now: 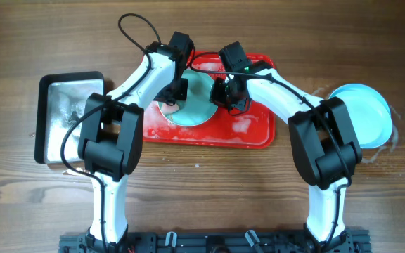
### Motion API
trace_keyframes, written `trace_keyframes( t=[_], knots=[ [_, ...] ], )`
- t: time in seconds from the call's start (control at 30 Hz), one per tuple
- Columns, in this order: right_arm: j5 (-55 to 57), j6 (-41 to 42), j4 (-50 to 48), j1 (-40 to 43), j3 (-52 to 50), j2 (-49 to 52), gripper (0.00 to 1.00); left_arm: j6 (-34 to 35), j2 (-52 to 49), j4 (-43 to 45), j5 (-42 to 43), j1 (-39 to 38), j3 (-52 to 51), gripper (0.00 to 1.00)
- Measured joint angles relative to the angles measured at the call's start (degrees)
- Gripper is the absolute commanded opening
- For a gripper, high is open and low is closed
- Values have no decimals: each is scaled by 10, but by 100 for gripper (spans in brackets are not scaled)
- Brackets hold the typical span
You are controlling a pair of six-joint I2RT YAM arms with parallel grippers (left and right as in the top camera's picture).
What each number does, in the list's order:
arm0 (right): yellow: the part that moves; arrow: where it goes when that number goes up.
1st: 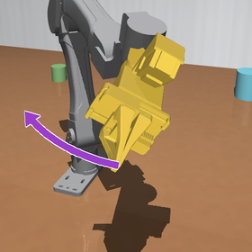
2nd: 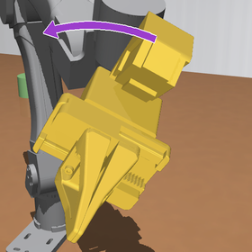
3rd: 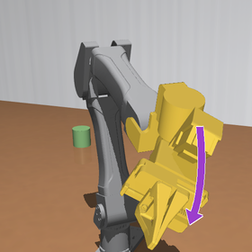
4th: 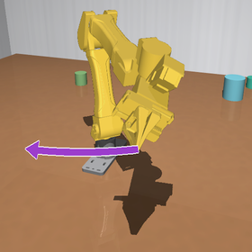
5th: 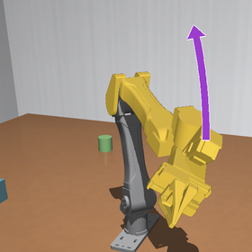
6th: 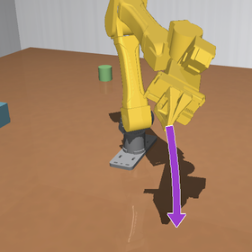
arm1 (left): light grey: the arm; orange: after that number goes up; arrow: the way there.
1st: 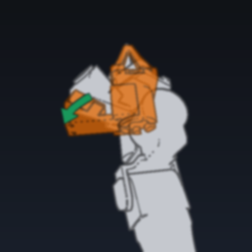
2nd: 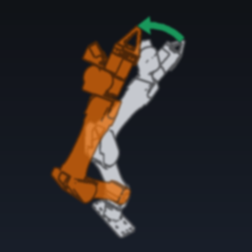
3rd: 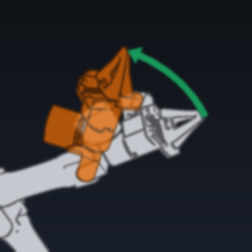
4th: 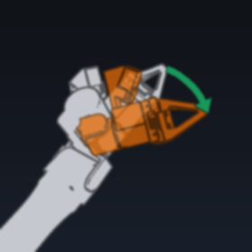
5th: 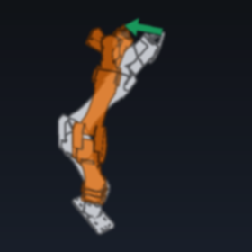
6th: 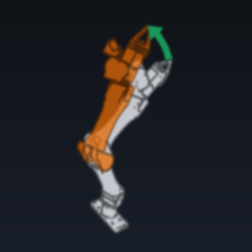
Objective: Clean dirty plates on tray and stack at the side
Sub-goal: 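Lower the sponge in the left gripper onto the held plate, then scrub the held plate with the sponge in the left gripper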
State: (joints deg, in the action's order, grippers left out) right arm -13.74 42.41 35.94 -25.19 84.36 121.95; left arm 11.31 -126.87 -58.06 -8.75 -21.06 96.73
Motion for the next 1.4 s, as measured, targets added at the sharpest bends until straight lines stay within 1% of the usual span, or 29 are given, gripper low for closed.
trace_keyframes(
  t=[0.1, 0.27, 0.37, 0.43, 0.53, 0.6, 0.73, 0.87, 1.0, 1.1, 1.2, 1.3, 1.4],
  knots=[
    [5, 3, 2, 3, 0, 0, 4, 0, 0, 45, 10, 2, -1, 4],
    [11, 12, -1, 12, 0, 0, 4, 2, -10, 221, 66, 4, -7, 4],
    [13, 13, -1, 12, 0, 0, 4, 2, -16, 269, 86, -3, -7, 4],
    [13, 13, -1, 12, 0, 0, 4, 1, -17, 284, 94, -11, -7, 4],
    [14, 13, 0, 12, 0, 0, 4, -19, -17, 275, 100, -26, -7, 4],
    [14, 13, 3, 14, 0, 0, 4, -39, -17, 240, 99, -37, -6, 4],
    [12, 9, 8, 16, 0, 0, 4, -66, -13, 143, 84, -43, 6, 4],
    [11, 8, 8, 12, 0, 0, 4, -79, -7, 19, 67, -43, 11, 4],
    [7, 4, 8, 12, 0, 0, 4, -83, -7, -42, 63, -35, 11, 4],
    [5, 4, 8, 8, 0, 0, 4, -78, -7, -47, 57, -28, 11, 4],
    [2, 4, 4, 3, 0, 0, 4, -41, -7, -24, 26, -18, 9, 4],
    [1, 4, 0, 2, 0, 1, 4, 10, -7, 34, -7, 0, 7, 4],
    [-2, 5, -6, 2, 0, 2, 4, 56, -7, 100, -13, 21, 3, 4]
  ],
)
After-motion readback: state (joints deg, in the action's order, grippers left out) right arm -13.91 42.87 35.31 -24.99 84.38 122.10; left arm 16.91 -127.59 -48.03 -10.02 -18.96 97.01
